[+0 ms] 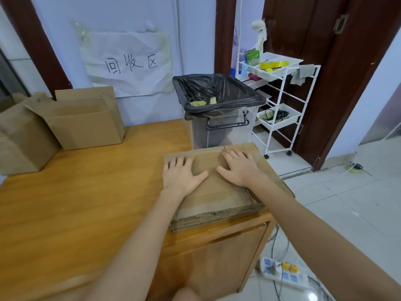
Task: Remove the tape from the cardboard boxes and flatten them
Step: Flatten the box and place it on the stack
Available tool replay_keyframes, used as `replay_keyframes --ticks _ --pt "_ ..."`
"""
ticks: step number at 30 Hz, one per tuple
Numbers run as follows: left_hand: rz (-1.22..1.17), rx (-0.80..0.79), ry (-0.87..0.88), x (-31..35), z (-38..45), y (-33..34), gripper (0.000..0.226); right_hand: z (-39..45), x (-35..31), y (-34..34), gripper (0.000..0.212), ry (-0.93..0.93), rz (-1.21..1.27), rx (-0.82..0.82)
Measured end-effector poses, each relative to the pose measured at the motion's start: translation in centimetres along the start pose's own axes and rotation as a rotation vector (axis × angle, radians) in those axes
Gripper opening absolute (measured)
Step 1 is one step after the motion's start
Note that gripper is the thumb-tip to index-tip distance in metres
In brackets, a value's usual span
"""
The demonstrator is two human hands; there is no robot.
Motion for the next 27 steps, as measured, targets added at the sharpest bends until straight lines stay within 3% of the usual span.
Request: replay_keyframes --ticks 8,11,14,18,27 --pt "0.021 -0.003 -0.035 0.3 0.0 0.3 0.073 0.5 0.5 0.1 0.064 -0.038 0.03 0.007" --pt "0.003 0.031 -0.04 0.4 -0.3 0.3 0.069 0.1 0.4 -0.5 0.062 -0.046 0.06 0.107" --pt "-0.085 0.055 -0.041 0.2 -0.5 0.0 0.062 -0.9 -0.3 -1.8 0.044 -0.04 -0.029 0.247" --pt "-0.267 0.052 -0.06 -0.7 -1.0 -1.4 0.051 -1.6 -1.5 -2.5 0.038 -0.027 -0.174 0.199" --pt "-0.127 0.091 -0.036 -3.8 -3.6 -5.8 0.048 -2.4 -8.4 -5.3 0.038 -0.046 -0.159 0.166"
Point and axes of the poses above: each hand's wrist, its own z-axis towards the middle knuckle, its own y-axis out of the palm, x = y × z, the point moved 6 cm from there along z, towards the middle knuckle, and after that the axes turned 2 degrees about z, right-handed, at the moved point
